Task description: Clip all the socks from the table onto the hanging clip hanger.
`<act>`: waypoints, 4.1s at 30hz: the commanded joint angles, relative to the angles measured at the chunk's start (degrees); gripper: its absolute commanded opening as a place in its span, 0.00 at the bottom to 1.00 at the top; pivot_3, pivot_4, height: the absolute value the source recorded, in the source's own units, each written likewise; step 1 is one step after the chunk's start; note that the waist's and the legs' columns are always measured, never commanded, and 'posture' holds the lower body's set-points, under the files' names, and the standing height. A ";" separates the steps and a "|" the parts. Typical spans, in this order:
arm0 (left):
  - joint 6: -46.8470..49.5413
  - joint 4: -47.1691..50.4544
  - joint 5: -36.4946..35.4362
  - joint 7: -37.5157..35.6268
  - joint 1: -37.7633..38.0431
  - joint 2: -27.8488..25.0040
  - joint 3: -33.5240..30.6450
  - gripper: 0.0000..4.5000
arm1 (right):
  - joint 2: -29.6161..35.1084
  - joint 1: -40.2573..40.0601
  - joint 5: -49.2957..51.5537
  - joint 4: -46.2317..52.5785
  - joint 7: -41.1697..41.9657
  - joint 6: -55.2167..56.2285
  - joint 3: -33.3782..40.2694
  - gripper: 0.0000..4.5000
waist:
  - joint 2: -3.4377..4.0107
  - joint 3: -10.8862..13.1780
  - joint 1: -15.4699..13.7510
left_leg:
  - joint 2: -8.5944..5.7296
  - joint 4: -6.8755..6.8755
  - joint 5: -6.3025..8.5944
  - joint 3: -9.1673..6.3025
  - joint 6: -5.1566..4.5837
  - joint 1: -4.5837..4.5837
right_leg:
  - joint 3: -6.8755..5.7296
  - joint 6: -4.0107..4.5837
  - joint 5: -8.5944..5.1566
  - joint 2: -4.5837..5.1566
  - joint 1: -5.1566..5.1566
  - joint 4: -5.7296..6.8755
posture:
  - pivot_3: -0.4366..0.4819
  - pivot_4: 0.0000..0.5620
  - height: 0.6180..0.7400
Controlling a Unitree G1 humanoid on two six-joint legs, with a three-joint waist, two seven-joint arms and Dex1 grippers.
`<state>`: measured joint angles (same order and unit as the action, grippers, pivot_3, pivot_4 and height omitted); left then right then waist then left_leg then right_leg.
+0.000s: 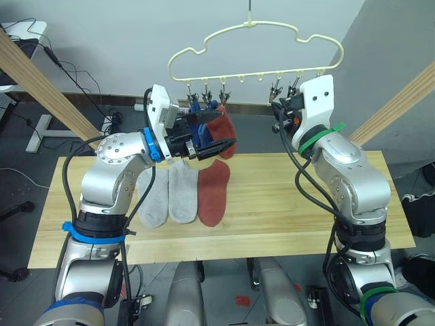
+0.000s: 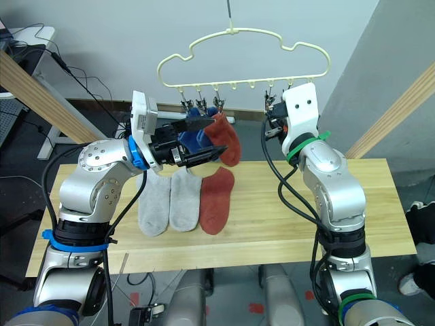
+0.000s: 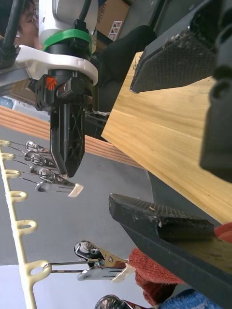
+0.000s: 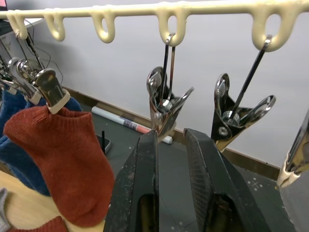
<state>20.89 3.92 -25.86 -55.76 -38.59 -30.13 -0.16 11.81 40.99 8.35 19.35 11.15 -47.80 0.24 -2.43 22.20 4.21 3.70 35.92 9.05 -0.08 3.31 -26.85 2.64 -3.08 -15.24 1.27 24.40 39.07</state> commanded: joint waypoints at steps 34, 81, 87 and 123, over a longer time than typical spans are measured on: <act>-0.95 1.85 1.05 0.39 0.74 0.46 1.06 0.84 | -5.63 5.12 -0.02 -6.26 -2.98 10.34 0.16 0.37 | 0.01 -0.01 0.03 | 0.00 0.01 0.00 -0.01 0.00 0.00 | -0.01 0.01 0.01 0.00 0.00 0.02 | 0.33 0.58 1.00; -4.31 -3.72 23.21 39.26 22.82 18.81 7.91 0.99 | -7.45 5.22 1.12 -7.01 -3.39 10.90 1.08 0.00 | 0.09 -0.07 0.05 | 0.00 0.10 -0.04 -0.01 -0.05 0.02 | -0.01 0.07 0.05 0.01 0.00 0.20 | 0.31 0.60 1.00; -6.90 -10.85 24.96 41.14 19.42 21.11 8.01 0.99 | -7.53 4.96 1.35 -6.85 -3.27 10.51 0.89 0.00 | 0.09 -0.07 0.05 | -0.01 0.09 -0.04 0.00 -0.06 0.02 | 0.00 0.07 0.05 0.02 0.00 0.23 | 0.30 0.60 1.00; -15.98 -11.68 29.07 30.74 22.92 16.15 12.03 0.10 | -7.83 4.50 3.05 -6.28 -3.96 9.08 1.44 0.00 | 0.10 -0.16 0.53 | -0.01 0.05 -0.04 0.01 -0.05 0.08 | 0.00 0.07 0.04 0.03 0.00 0.30 | 0.29 0.61 1.00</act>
<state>9.39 -9.31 4.60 -23.28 -15.91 -14.16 11.39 3.91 45.63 10.84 10.83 7.37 -39.26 1.10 -2.33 22.04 4.74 3.70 35.97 9.01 -0.08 3.26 -26.78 2.62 -3.01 -15.19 1.30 24.41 39.37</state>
